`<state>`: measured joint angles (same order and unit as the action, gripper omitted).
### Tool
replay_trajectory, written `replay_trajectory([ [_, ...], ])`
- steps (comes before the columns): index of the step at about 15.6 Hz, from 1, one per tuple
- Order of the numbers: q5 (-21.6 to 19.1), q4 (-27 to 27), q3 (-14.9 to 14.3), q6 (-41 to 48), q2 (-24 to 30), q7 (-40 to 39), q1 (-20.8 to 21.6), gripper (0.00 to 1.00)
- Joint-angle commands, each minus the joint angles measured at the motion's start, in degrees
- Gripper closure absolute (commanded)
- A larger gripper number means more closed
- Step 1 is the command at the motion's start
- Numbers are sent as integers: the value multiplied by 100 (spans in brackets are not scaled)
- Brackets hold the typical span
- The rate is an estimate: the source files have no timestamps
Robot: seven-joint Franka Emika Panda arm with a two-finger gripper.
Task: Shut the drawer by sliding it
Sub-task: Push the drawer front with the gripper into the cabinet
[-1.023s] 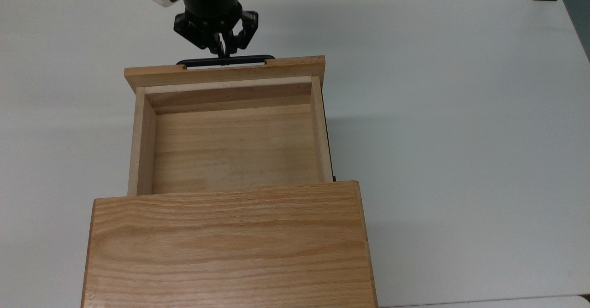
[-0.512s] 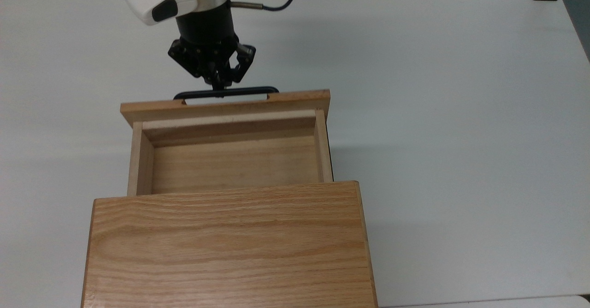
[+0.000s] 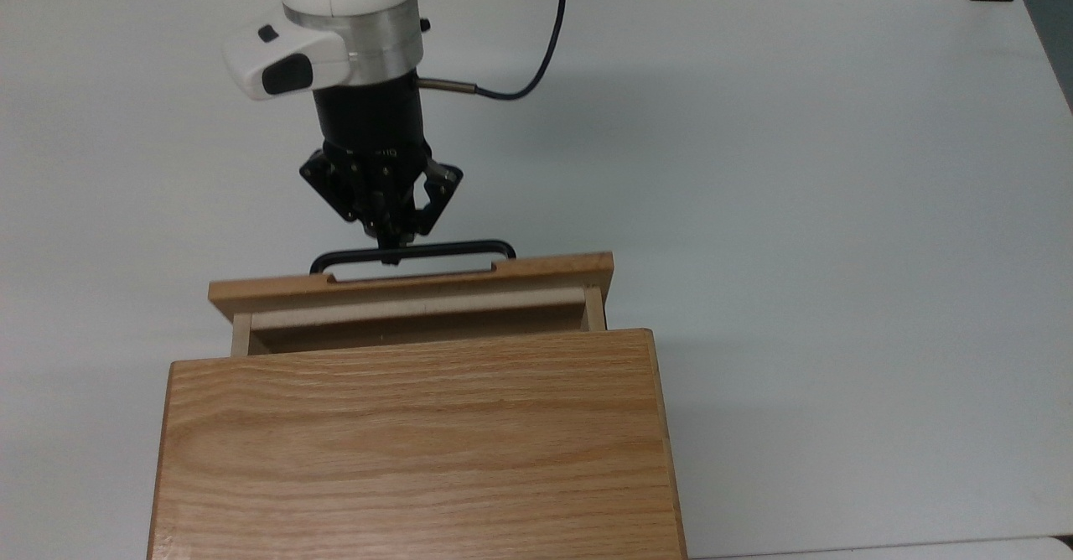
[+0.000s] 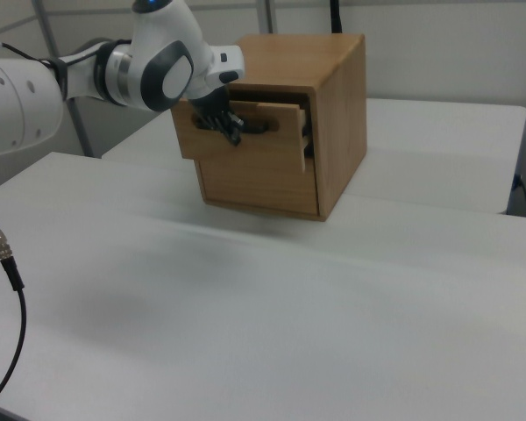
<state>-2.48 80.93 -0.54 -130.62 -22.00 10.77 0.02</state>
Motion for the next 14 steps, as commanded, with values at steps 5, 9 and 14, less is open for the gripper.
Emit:
replay_trajectory([
  [5, 2, -464, -86, -876, -516, 188, 173, 93],
  [9, 45, -938, -156, -1114, -841, 188, 173, 93],
  [14, 98, -1044, -165, -1439, -991, 188, 173, 92],
])
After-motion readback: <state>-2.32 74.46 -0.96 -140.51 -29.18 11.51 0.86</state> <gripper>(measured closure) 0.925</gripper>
